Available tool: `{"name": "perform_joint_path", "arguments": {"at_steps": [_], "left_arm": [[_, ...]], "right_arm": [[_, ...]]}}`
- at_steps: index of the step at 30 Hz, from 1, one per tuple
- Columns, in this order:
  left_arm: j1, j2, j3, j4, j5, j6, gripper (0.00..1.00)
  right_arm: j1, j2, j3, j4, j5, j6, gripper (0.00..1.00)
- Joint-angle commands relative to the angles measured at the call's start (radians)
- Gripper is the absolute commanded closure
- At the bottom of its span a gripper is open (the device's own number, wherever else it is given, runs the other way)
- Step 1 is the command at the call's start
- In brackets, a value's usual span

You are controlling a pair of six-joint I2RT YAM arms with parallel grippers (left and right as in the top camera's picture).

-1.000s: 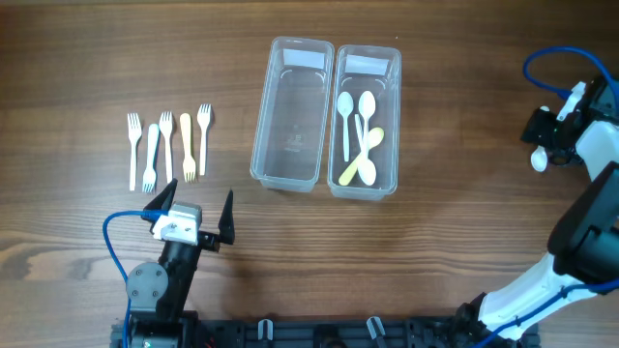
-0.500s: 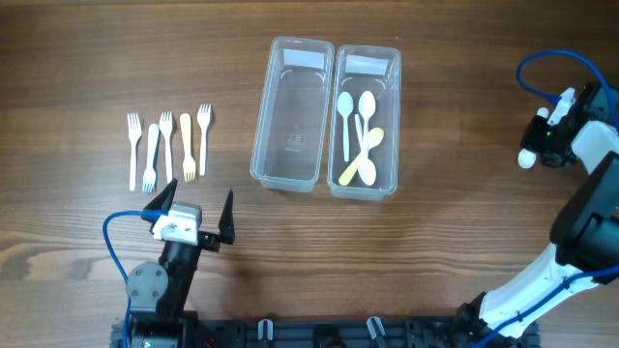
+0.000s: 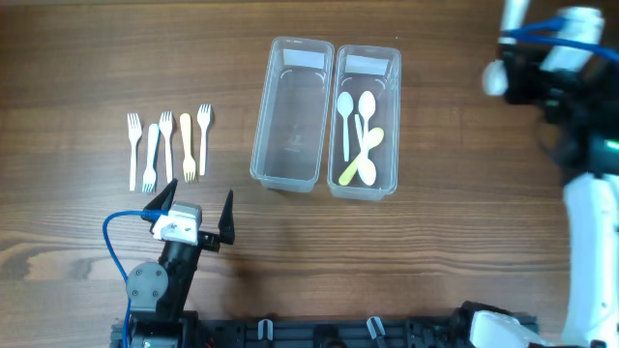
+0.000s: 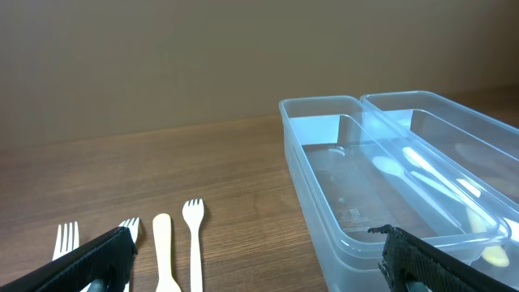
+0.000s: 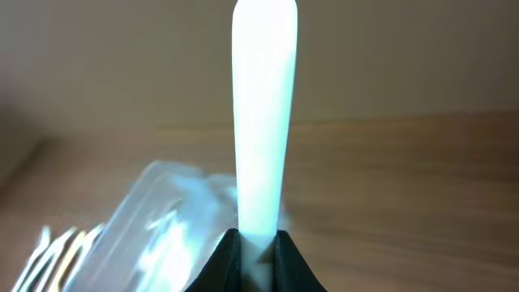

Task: Pack container
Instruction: 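Place last white spoon into right container, lift right arm away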

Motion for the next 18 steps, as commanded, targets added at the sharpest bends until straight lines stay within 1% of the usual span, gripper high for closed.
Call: {"name": "perform_joint_path", "arguments": {"at_steps": [1, 4, 7, 11, 12, 13, 14, 15, 16, 17, 18], "left_arm": [[0.004, -0.006, -0.008, 0.002, 0.001, 0.015, 0.0], [0.004, -0.006, -0.008, 0.002, 0.001, 0.015, 0.0], [0.004, -0.006, -0.008, 0.002, 0.001, 0.015, 0.0], [0.004, -0.006, -0.008, 0.002, 0.001, 0.015, 0.0], [0.004, -0.006, -0.008, 0.002, 0.001, 0.015, 0.0], [0.004, -0.006, -0.008, 0.002, 0.001, 0.015, 0.0], [0.004, -0.006, -0.008, 0.002, 0.001, 0.015, 0.0], [0.004, -0.006, -0.008, 0.002, 0.001, 0.015, 0.0], [0.004, -0.006, -0.008, 0.002, 0.001, 0.015, 0.0], [0.004, -0.006, -0.008, 0.002, 0.001, 0.015, 0.0], [0.004, -0.006, -0.008, 0.002, 0.001, 0.015, 0.0]], "right_arm": [[0.272, 0.158, -0.013, 0.021, 0.167, 0.074, 0.96], [0.387, 0.304, -0.013, 0.079, 0.194, 0.113, 0.96], [0.432, 0.424, -0.013, 0.119, 0.193, 0.142, 0.96], [0.434, 0.433, -0.013, 0.119, 0.193, 0.155, 0.96], [0.434, 0.427, -0.013, 0.118, 0.193, 0.155, 0.93], [0.434, 0.427, -0.013, 0.114, 0.189, 0.155, 0.61], [0.434, 0.427, -0.013, 0.111, 0.183, 0.156, 0.33], [0.434, 0.426, -0.013, 0.108, 0.164, 0.154, 0.23], [0.431, 0.416, -0.012, 0.108, 0.13, 0.139, 0.06], [0.429, 0.401, -0.008, 0.108, 0.114, 0.129, 0.0], [0.425, 0.365, 0.011, 0.09, 0.123, 0.129, 0.0]]}}
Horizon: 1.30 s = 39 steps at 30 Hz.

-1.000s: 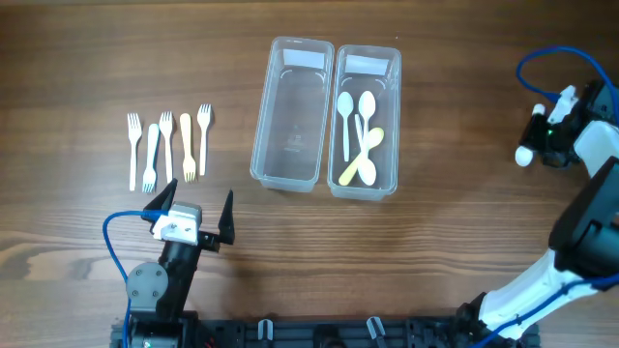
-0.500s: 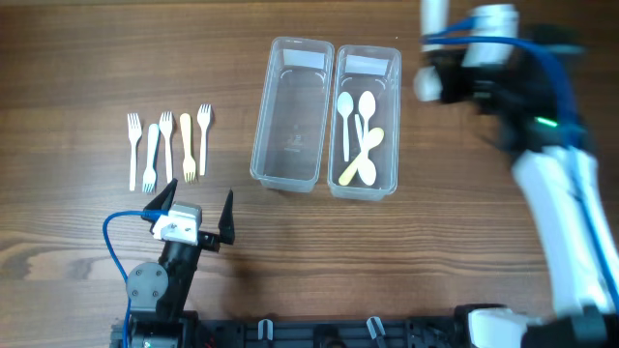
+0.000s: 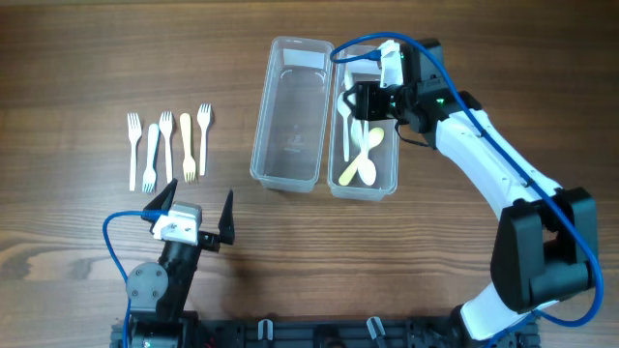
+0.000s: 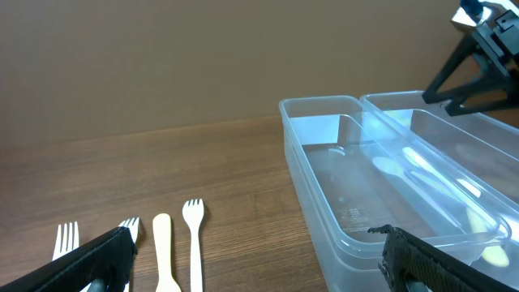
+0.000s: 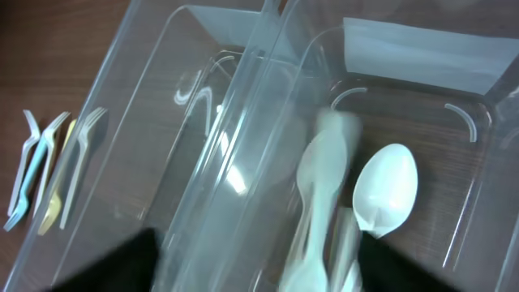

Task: Pack container
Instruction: 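Place last white spoon into right container, lift right arm away, then reach left gripper to the forks and grasp a white fork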

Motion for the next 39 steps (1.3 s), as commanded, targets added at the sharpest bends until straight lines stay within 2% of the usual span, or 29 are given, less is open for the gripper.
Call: {"name": "perform_joint_path", "arguments": {"at_steps": [1, 4, 7, 9, 10, 13, 17, 22, 33, 34, 37, 39], "left_arm": [[0.004, -0.006, -0.008, 0.002, 0.001, 0.015, 0.0], [0.004, -0.006, -0.008, 0.002, 0.001, 0.015, 0.0], [0.004, -0.006, -0.008, 0.002, 0.001, 0.015, 0.0], [0.004, -0.006, -0.008, 0.002, 0.001, 0.015, 0.0], [0.004, -0.006, -0.008, 0.002, 0.001, 0.015, 0.0], [0.004, -0.006, -0.008, 0.002, 0.001, 0.015, 0.0], [0.004, -0.006, -0.008, 0.002, 0.001, 0.015, 0.0], [0.004, -0.006, -0.008, 0.002, 0.001, 0.015, 0.0], [0.004, -0.006, -0.008, 0.018, 0.005, 0.014, 0.0], [0.004, -0.006, -0.008, 0.04, 0.042, 0.006, 0.0], [0.004, -0.006, -0.008, 0.107, 0.285, -0.038, 0.0], [0.004, -0.006, -0.006, 0.236, 0.46, -0.047, 0.0]], "right_arm": [[-0.014, -0.115, 0.051, -0.04, -0.019, -0.017, 0.0], [-0.046, -0.306, 0.159, -0.166, 0.155, -0.111, 0.0], [-0.082, -0.517, 0.222, -0.235, 0.639, -0.23, 0.0], [-0.136, -0.62, 0.222, -0.221, 0.855, -0.274, 0.0], [-0.178, -0.66, 0.221, -0.227, 0.867, -0.292, 0.0], [-0.322, -0.692, 0.213, -0.293, 0.761, -0.228, 0.0], [-0.468, -0.569, 0.158, -0.328, 0.668, -0.223, 0.0], [-0.494, -0.438, 0.156, -0.373, 0.649, -0.213, 0.0], [-0.494, -0.431, 0.156, -0.383, 0.62, -0.216, 0.0], [-0.494, -0.431, 0.156, -0.383, 0.62, -0.216, 0.0], [-0.494, -0.431, 0.156, -0.383, 0.62, -0.217, 0.0], [-0.494, -0.431, 0.156, -0.383, 0.62, -0.217, 0.0]]}}
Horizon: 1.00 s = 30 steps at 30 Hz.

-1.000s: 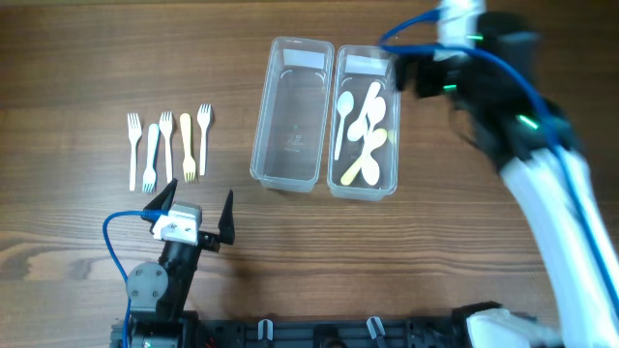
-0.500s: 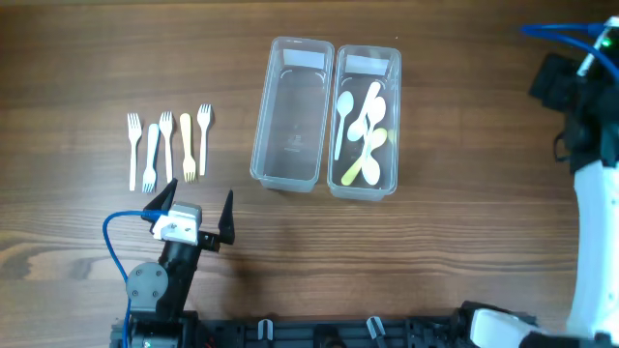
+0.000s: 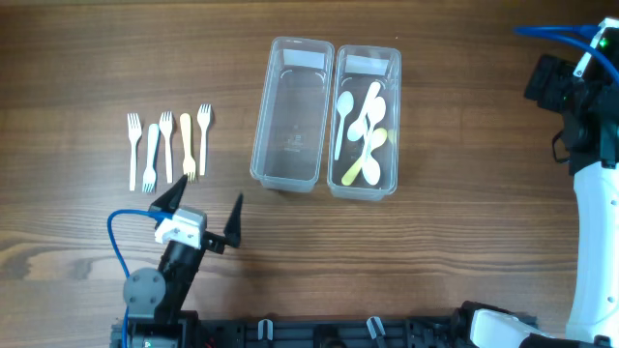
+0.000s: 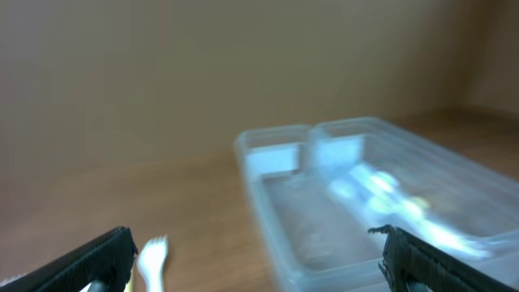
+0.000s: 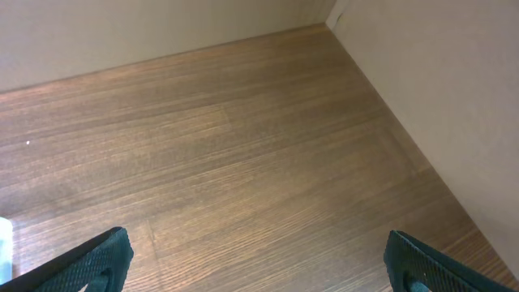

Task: Pack container
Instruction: 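Reach left gripper to the forks and grasp a white fork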

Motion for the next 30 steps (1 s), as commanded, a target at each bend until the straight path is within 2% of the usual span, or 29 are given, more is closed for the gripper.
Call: {"name": "perform_joint_path", "arguments": {"at_steps": [1, 2, 5, 8, 11, 15, 16, 18, 27, 29, 30], "left_arm": [[0.004, -0.006, 0.015, 0.166, 0.32, -0.099, 0.0], [0.004, -0.006, 0.056, 0.169, 0.305, -0.208, 0.0], [0.004, 0.021, 0.196, 0.108, 0.255, -0.317, 0.0], [0.004, 0.161, 0.519, -0.122, 0.138, -0.307, 0.0], [0.004, 0.448, 0.976, -0.51, -0.05, -0.218, 0.0], [0.004, 0.831, 1.429, -0.892, -0.127, -0.121, 0.0], [0.004, 0.918, 1.5, -0.945, -0.127, -0.122, 0.0], [0.004, 1.065, 1.559, -0.969, -0.122, -0.126, 0.0], [0.004, 1.545, 1.56, -1.024, -0.116, -0.125, 0.0], [0.004, 1.654, 1.56, -1.017, -0.116, -0.123, 0.12], [0.004, 1.707, 1.56, -1.018, -0.121, -0.116, 0.25]], "right_arm": [[-0.002, -0.013, 0.013, 0.0, -0.013, 0.008, 0.0], [-0.002, -0.013, 0.013, 0.0, -0.013, 0.008, 0.0], [-0.002, -0.013, 0.013, 0.0, -0.013, 0.008, 0.0], [-0.002, -0.013, 0.013, 0.0, -0.013, 0.008, 0.0], [-0.002, -0.013, 0.013, 0.0, -0.013, 0.008, 0.0], [-0.002, -0.013, 0.013, 0.0, -0.013, 0.008, 0.0], [-0.002, -0.013, 0.013, 0.0, -0.013, 0.008, 0.0], [-0.002, -0.013, 0.013, 0.0, -0.013, 0.008, 0.0], [-0.002, -0.013, 0.013, 0.0, -0.013, 0.008, 0.0], [-0.002, -0.013, 0.013, 0.0, -0.013, 0.008, 0.0], [-0.002, -0.013, 0.013, 0.0, -0.013, 0.008, 0.0]]}}
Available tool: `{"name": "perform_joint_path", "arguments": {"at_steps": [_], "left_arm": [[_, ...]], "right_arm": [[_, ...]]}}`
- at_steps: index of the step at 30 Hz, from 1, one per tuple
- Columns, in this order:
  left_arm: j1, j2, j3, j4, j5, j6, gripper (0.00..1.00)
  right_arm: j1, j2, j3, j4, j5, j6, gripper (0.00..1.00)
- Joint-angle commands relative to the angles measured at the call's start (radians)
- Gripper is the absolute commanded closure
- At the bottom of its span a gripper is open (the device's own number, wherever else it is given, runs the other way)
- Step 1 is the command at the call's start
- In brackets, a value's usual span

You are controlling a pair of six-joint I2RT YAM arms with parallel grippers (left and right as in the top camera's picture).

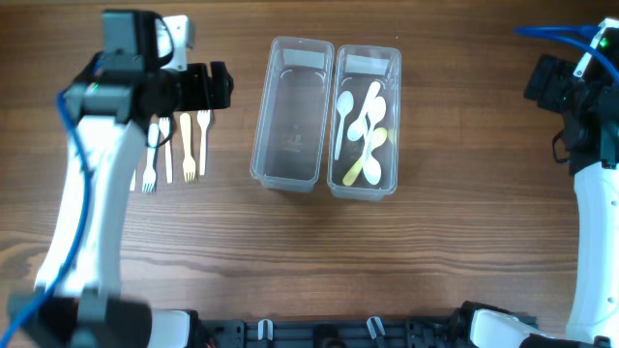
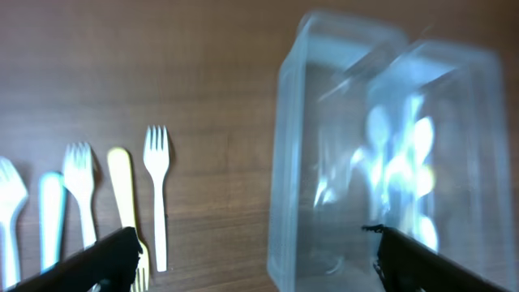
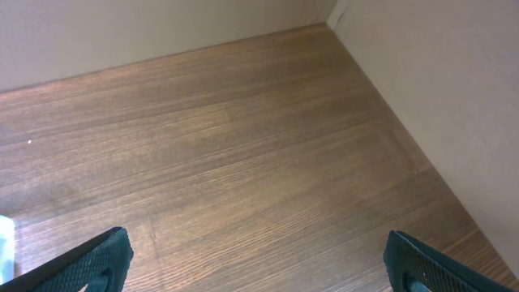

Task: Pack container
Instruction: 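Reach left gripper to the forks and grasp a white fork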

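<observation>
Several plastic forks [image 1: 169, 145] lie in a row on the wood at the left, also visible as forks [image 2: 122, 203] in the left wrist view. My left gripper [image 1: 215, 87] hovers over their far ends, open and holding nothing [image 2: 251, 243]. To its right stands a clear container with nothing in it [image 1: 259, 145], blurred in the wrist view [image 2: 324, 162]. Beside that, a second clear container [image 1: 396, 126] holds several white and yellow spoons [image 1: 366, 116]. My right gripper [image 1: 546, 82] is at the far right edge, open [image 3: 255, 247] over bare wood.
Brown wooden table [image 1: 435, 251]. A wall corner [image 3: 340, 16] shows beyond the right gripper. A black rail [image 1: 319, 333] runs along the front edge.
My left arm was low by the front edge and is now stretched out over the far ends of the forks, still open. The right arm and the spoons are unchanged.
At first my right gripper held a white spoon off to the right. Then it was open over the spoon container with the spoon inside. Later it stood open at the right edge. The left arm stayed near the front edge, then shifted slightly, and now hangs over the forks.
</observation>
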Motion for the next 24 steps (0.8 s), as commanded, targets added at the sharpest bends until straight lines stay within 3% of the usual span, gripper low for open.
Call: {"name": "perform_joint_path", "arguments": {"at_steps": [1, 2, 4, 6, 7, 9, 13, 14, 15, 16, 17, 19, 20, 22, 24], "left_arm": [[0.004, 0.162, 0.006, 0.001, -0.01, 0.038, 0.41], [0.004, 0.198, 0.006, 0.005, -0.024, 0.044, 0.5], [0.004, 0.269, 0.006, 0.026, -0.066, 0.043, 0.52], [0.004, 0.317, 0.006, 0.056, -0.078, 0.044, 0.65], [0.004, 0.335, 0.006, 0.073, -0.08, 0.043, 0.66], [0.004, 0.363, 0.006, 0.111, -0.097, 0.043, 0.57], [0.005, 0.375, 0.006, 0.147, -0.217, 0.043, 0.62], [0.006, 0.375, 0.006, 0.157, -0.238, 0.043, 0.6], [0.007, 0.375, 0.006, 0.166, -0.241, 0.043, 0.42], [0.009, 0.375, 0.006, 0.172, -0.241, 0.043, 0.08], [0.011, 0.375, 0.006, 0.174, -0.241, 0.043, 0.08], [0.015, 0.375, 0.006, 0.179, -0.241, 0.043, 0.23], [0.016, 0.375, 0.006, 0.182, -0.24, 0.043, 0.25], [0.016, 0.375, 0.006, 0.204, -0.24, 0.043, 0.0], [0.016, 0.375, 0.006, 0.209, -0.24, 0.043, 0.0]], "right_arm": [[-0.002, -0.013, 0.012, 0.002, -0.009, 0.008, 0.0], [-0.002, -0.013, 0.012, 0.002, -0.009, 0.008, 0.0], [-0.002, -0.013, 0.012, 0.002, -0.009, 0.008, 0.0], [-0.002, -0.013, 0.012, 0.002, -0.009, 0.008, 0.0], [-0.002, -0.013, 0.012, 0.002, -0.009, 0.008, 0.0], [-0.002, -0.013, 0.012, 0.002, -0.009, 0.008, 0.0], [-0.002, -0.013, 0.012, 0.002, -0.009, 0.008, 0.0], [-0.002, -0.013, 0.012, 0.002, -0.009, 0.008, 0.0], [-0.002, -0.013, 0.012, 0.002, -0.009, 0.008, 0.0], [-0.002, -0.013, 0.012, 0.002, -0.009, 0.008, 0.0], [-0.002, -0.013, 0.012, 0.002, -0.009, 0.008, 0.0], [-0.002, -0.013, 0.012, 0.002, -0.009, 0.008, 0.0], [-0.002, -0.013, 0.012, 0.002, -0.009, 0.008, 0.0], [-0.002, -0.013, 0.012, 0.002, -0.009, 0.008, 0.0], [-0.002, -0.013, 0.012, 0.002, -0.009, 0.008, 0.0]]}}
